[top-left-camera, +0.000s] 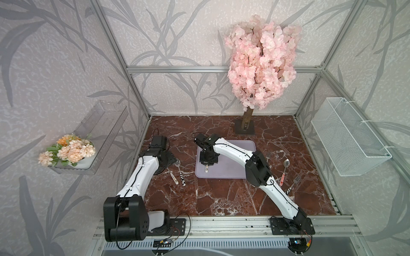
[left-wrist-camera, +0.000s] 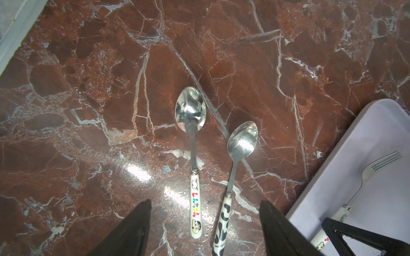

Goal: Set the spoon and fork side by side
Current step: Place the fork on the tray.

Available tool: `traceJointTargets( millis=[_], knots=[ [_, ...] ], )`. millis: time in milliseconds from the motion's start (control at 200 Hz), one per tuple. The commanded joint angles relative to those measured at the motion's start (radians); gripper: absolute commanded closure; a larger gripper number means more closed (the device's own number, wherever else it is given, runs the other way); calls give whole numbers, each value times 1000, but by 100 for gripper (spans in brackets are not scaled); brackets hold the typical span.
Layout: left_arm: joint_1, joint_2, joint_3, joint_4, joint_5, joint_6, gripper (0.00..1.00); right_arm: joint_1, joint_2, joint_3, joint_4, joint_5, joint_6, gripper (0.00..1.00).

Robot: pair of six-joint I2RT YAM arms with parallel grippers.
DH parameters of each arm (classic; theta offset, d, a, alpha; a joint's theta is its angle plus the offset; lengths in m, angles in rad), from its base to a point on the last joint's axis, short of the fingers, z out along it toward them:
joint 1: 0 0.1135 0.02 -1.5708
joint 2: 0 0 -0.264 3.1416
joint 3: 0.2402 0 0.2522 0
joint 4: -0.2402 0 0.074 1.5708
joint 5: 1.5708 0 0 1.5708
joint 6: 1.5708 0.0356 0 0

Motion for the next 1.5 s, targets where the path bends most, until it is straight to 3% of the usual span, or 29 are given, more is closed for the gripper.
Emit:
traceJointTargets(
  millis=[0, 295, 625, 1075, 1295, 1495],
  knots=[
    [5, -10, -14, -8, 15, 14, 21, 6, 25, 21, -21, -12, -6, 78],
    [4, -25, -28, -10, 21, 9, 20, 7, 13, 0, -7, -14, -27, 72],
    [4, -41, -26, -12, 29, -16, 20, 9, -26, -46, 2, 27, -52, 73],
    [5, -56, -32, -27, 2, -34, 19, 20, -92, -110, 57, 26, -102, 67],
    [4, -41, -60, -88, -56, -130, 18, 54, -219, -120, 120, 5, -184, 60],
    [6, -47, -150, -82, -7, -254, 24, 62, -455, -298, 230, 100, -223, 58]
  ],
)
